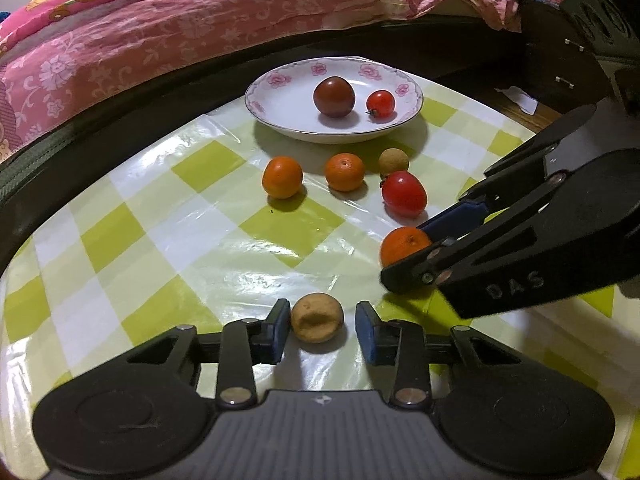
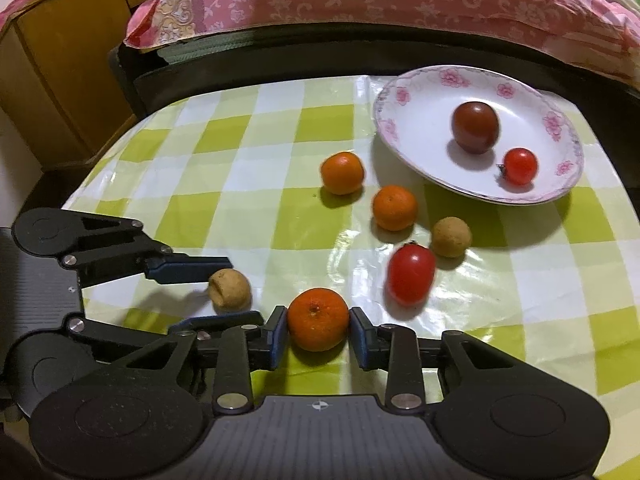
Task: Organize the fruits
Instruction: 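Move both tools back to the remaining fruits on the tablecloth, then grasp the tangerine with the right tool while the left tool grasps the brown fruit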
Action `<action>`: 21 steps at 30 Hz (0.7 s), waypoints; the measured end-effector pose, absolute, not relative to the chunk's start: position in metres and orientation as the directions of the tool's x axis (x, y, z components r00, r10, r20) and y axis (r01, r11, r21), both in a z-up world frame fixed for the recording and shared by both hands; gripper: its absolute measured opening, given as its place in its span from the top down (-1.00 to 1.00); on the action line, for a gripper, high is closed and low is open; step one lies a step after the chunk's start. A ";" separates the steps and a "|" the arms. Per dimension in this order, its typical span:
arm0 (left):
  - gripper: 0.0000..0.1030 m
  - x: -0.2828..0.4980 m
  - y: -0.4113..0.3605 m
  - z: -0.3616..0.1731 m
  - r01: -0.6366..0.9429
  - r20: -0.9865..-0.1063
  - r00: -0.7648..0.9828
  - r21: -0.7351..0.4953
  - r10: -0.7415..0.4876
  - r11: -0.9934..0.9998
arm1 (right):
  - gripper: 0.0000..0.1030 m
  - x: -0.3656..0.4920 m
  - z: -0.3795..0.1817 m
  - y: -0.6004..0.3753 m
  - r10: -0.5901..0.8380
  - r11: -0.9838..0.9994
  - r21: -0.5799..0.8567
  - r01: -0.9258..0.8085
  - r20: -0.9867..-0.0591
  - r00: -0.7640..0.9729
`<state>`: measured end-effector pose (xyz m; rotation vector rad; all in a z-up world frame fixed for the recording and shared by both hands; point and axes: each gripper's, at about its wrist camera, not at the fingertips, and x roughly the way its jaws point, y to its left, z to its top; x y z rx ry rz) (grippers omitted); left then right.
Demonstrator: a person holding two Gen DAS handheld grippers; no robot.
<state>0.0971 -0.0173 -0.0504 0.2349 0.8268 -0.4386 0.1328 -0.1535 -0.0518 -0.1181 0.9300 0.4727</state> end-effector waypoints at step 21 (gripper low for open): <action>0.26 0.074 -0.030 -0.051 0.500 -0.741 0.612 0.091 -0.277 0.861 | 0.39 0.089 -0.059 -0.175 0.260 0.932 0.043 -0.361 -0.774 0.578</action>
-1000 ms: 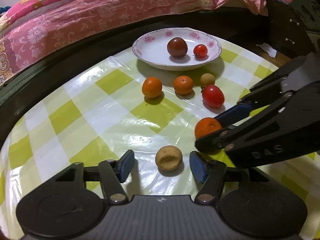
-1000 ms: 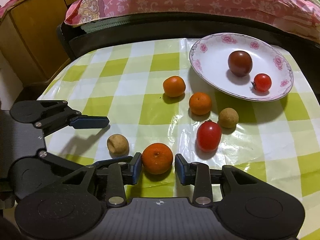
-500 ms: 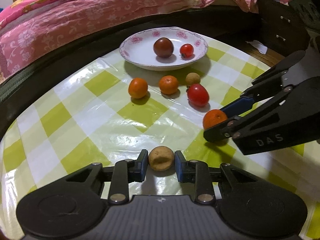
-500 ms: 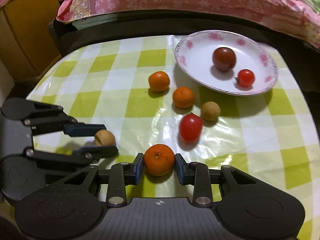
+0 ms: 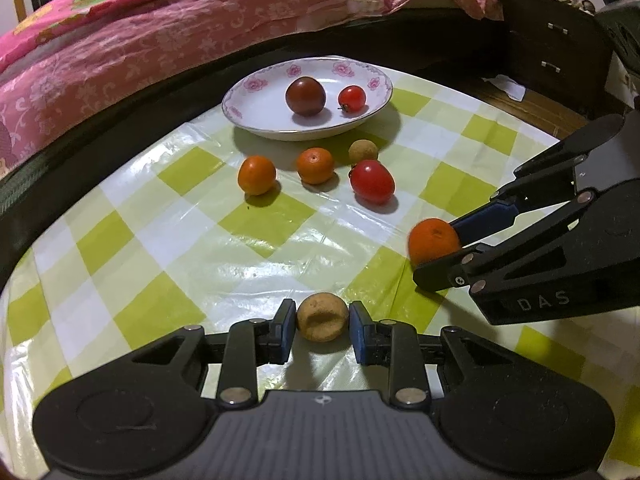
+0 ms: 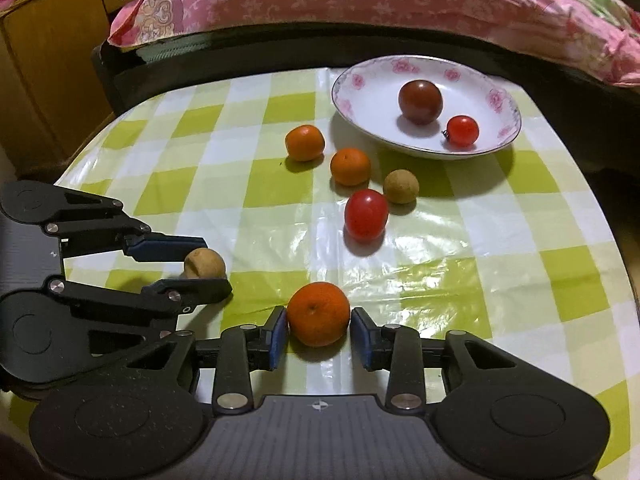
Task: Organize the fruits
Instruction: 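Grasp the tangerine with the right tool while the left tool grasps the brown fruit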
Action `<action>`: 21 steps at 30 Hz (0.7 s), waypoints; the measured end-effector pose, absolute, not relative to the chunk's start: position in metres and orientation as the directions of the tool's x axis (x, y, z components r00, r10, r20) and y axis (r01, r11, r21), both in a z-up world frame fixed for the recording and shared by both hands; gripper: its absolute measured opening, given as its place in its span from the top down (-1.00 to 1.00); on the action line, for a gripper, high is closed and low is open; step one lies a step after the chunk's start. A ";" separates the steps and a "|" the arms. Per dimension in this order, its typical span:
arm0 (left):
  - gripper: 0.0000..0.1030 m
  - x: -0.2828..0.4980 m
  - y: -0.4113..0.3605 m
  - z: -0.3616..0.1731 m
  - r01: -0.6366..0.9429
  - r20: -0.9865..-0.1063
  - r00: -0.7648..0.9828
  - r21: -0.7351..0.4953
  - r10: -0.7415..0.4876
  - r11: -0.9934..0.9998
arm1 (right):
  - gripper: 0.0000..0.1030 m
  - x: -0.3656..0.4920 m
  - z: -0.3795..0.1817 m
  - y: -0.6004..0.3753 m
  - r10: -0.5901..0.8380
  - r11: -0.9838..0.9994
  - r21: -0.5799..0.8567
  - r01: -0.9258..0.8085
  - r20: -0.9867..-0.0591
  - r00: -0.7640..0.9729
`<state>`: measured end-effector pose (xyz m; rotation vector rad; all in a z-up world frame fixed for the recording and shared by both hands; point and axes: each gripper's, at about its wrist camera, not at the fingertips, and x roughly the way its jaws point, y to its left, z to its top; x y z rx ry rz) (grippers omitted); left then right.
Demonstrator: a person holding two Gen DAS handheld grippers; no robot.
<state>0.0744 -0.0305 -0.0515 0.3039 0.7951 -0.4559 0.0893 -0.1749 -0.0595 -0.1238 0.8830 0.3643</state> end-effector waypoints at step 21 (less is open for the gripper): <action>0.18 0.070 -0.033 -0.052 0.460 -0.726 0.643 0.114 -0.242 0.881 | 0.43 0.084 -0.064 -0.170 0.242 0.940 0.014 -0.342 -0.734 0.634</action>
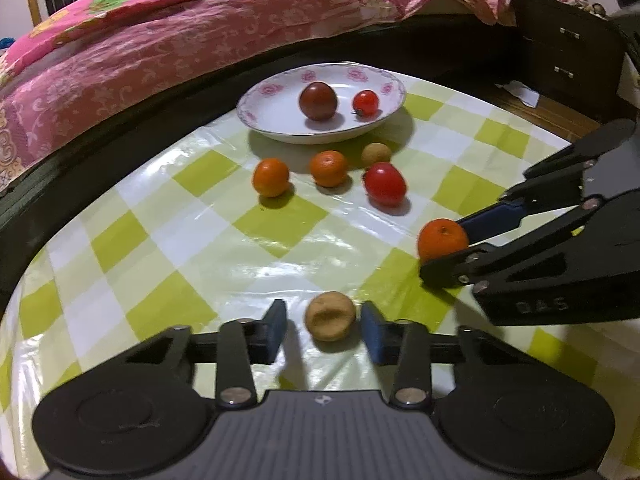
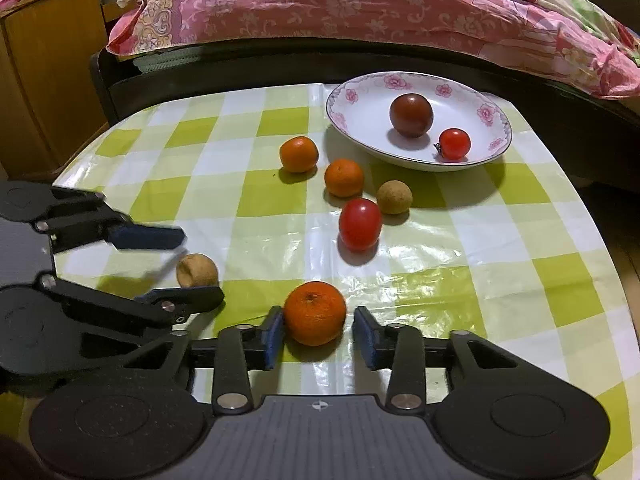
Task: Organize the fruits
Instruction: 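Grasp the tangerine with the right tool while the left tool grasps the brown fruit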
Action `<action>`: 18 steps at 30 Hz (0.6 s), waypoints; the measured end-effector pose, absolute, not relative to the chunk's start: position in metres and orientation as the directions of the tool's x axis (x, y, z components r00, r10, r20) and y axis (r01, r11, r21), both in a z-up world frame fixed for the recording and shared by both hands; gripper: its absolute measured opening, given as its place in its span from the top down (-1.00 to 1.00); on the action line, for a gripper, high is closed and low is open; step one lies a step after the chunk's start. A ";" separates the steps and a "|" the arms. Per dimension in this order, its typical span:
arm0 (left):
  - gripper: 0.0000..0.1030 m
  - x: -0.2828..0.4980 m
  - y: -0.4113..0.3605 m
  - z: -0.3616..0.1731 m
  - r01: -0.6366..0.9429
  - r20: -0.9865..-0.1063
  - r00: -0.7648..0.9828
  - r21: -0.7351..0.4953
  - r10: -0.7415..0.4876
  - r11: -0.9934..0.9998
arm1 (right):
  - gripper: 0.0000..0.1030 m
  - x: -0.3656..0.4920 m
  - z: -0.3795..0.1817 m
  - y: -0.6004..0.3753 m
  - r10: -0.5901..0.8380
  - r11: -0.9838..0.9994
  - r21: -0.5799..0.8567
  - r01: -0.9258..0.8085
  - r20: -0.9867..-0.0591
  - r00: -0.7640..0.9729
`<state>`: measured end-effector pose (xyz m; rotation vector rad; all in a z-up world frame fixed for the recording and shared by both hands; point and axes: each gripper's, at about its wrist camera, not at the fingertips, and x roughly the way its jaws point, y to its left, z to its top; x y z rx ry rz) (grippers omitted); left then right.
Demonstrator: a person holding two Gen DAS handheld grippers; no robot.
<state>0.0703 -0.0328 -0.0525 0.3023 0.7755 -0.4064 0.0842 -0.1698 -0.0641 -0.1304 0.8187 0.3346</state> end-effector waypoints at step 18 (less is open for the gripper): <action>0.30 0.083 -0.038 -0.041 0.396 -0.763 0.606 0.046 -0.223 0.917 | 0.46 0.084 -0.061 -0.171 0.227 0.962 0.075 -0.264 -0.758 0.611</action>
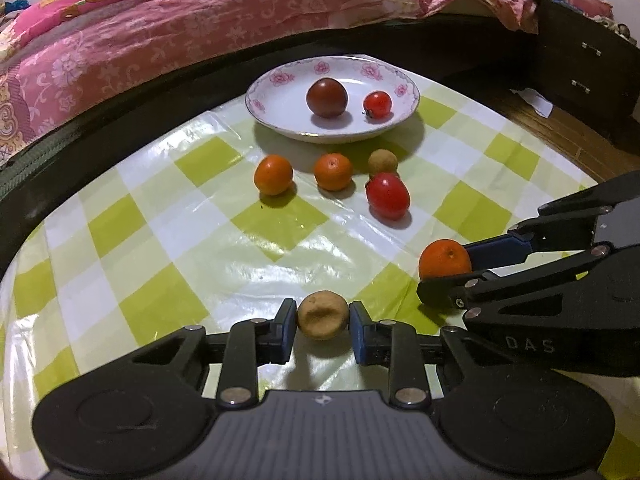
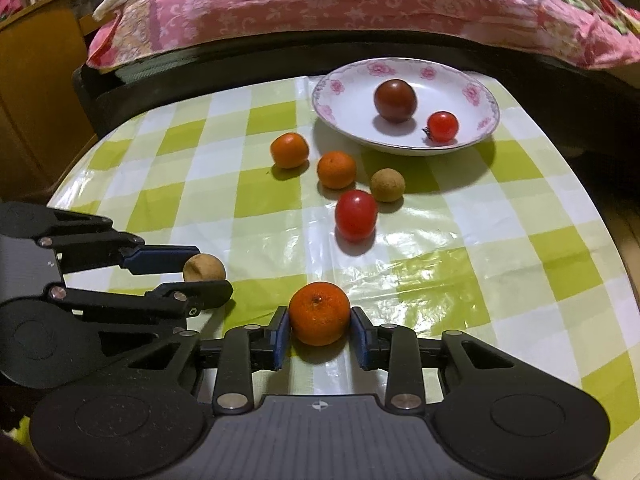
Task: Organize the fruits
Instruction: 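Grasp the tangerine with the right tool while the left tool grasps the brown fruit, then carry the tangerine and brown fruit over the white plate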
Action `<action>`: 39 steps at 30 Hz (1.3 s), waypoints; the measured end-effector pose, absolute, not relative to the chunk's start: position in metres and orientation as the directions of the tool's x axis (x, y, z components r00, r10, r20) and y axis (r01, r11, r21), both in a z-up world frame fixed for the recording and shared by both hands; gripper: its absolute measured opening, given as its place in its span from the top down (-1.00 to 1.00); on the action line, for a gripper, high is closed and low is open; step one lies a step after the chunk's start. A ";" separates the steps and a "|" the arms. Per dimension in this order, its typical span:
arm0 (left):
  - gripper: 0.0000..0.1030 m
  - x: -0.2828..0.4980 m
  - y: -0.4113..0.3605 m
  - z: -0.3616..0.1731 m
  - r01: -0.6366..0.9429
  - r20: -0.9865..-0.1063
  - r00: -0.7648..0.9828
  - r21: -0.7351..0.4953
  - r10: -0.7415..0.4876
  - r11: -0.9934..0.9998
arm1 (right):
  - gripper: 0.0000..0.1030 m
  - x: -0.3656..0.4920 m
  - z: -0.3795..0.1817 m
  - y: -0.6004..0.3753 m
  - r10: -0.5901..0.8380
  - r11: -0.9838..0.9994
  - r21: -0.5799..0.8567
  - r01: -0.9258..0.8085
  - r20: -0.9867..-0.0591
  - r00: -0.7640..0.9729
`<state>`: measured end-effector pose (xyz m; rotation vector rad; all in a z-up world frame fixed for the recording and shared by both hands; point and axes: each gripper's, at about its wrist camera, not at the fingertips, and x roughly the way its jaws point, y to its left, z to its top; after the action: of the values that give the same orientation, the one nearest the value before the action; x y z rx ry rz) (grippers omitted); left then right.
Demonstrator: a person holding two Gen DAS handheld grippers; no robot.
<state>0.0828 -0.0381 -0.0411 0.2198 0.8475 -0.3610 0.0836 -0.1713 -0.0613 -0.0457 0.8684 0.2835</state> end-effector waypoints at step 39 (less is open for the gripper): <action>0.31 0.171 -0.060 0.009 0.360 -0.648 0.725 0.069 -0.233 0.930 | 0.44 0.153 -0.009 -0.201 0.203 0.979 0.122 -0.164 -0.643 0.738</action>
<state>0.1705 -0.0601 0.0094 0.1955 0.6853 -0.3296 0.1529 -0.2014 -0.0089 0.0586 0.7126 0.2016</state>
